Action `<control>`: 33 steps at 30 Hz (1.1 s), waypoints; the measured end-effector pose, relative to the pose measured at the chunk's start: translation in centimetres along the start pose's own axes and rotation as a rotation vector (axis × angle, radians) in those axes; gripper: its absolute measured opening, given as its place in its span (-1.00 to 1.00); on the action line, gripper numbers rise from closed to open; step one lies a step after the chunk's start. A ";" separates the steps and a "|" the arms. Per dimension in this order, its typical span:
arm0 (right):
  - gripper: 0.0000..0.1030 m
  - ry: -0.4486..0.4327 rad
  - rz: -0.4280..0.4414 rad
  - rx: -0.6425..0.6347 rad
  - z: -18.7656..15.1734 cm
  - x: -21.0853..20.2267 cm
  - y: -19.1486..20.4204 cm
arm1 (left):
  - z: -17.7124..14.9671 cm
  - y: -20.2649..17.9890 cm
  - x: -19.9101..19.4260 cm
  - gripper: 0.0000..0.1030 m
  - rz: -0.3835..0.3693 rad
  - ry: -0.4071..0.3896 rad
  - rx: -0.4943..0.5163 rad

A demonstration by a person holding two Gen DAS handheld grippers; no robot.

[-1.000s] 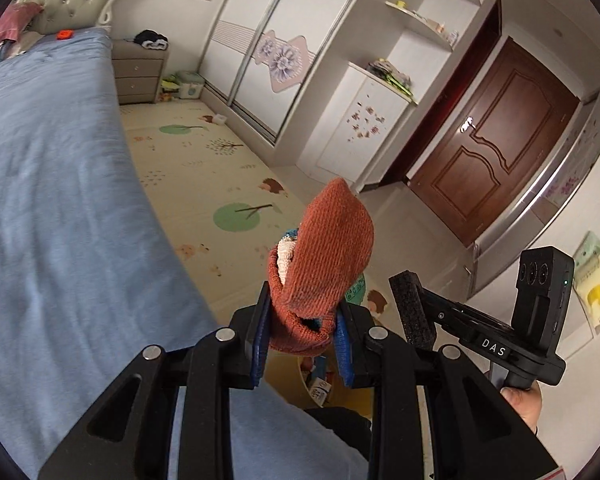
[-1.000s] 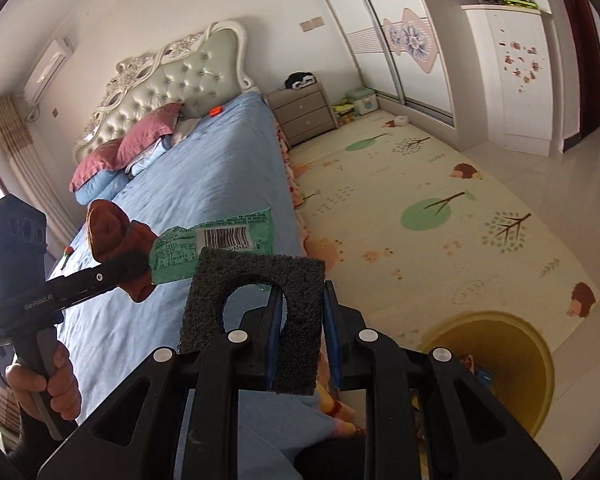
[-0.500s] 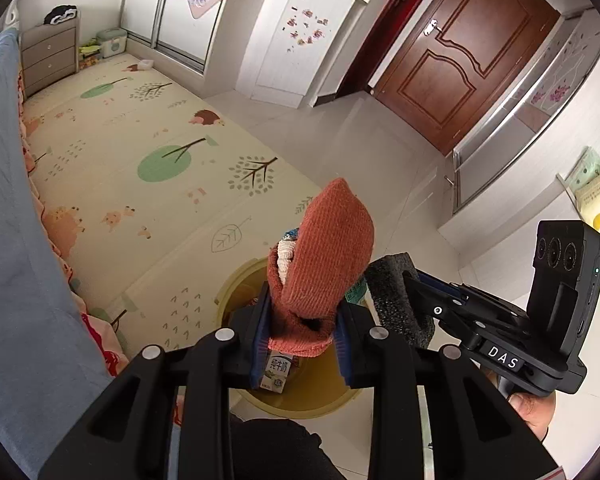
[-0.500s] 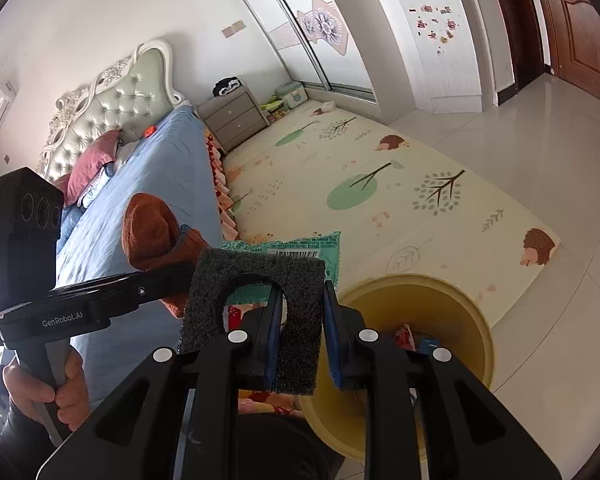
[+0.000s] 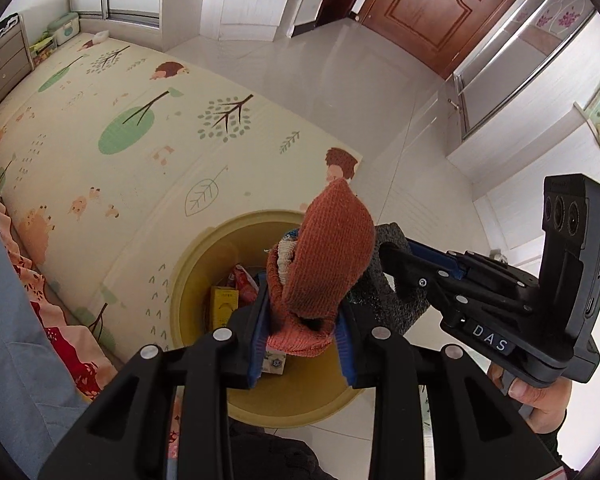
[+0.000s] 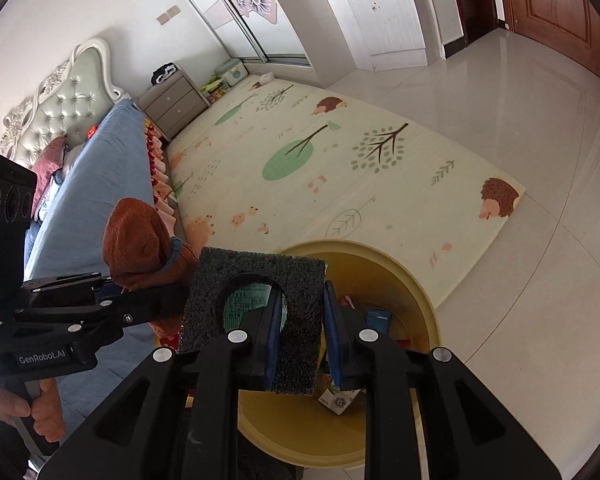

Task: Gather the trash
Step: 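Carry the hat and foam square over the yellow bin and open both tools, then move both open tools back over the bed toward the brown chocolate wrapper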

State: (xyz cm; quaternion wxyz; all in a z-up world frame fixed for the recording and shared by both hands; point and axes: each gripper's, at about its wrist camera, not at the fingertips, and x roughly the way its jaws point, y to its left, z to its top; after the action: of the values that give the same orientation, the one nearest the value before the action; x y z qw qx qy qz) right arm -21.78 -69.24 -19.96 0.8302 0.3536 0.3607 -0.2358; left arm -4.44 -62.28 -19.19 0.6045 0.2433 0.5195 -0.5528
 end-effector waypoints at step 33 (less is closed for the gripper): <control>-0.39 0.030 -0.035 -0.021 -0.1 -1.6 1.2 | -0.7 0.1 -1.8 0.42 0.054 0.016 0.025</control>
State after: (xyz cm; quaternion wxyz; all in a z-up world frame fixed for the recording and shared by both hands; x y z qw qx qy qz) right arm -22.07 -68.15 -18.31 0.8242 0.3420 0.3816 -0.2411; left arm -4.36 -60.96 -17.83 0.6119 0.2694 0.5106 -0.5406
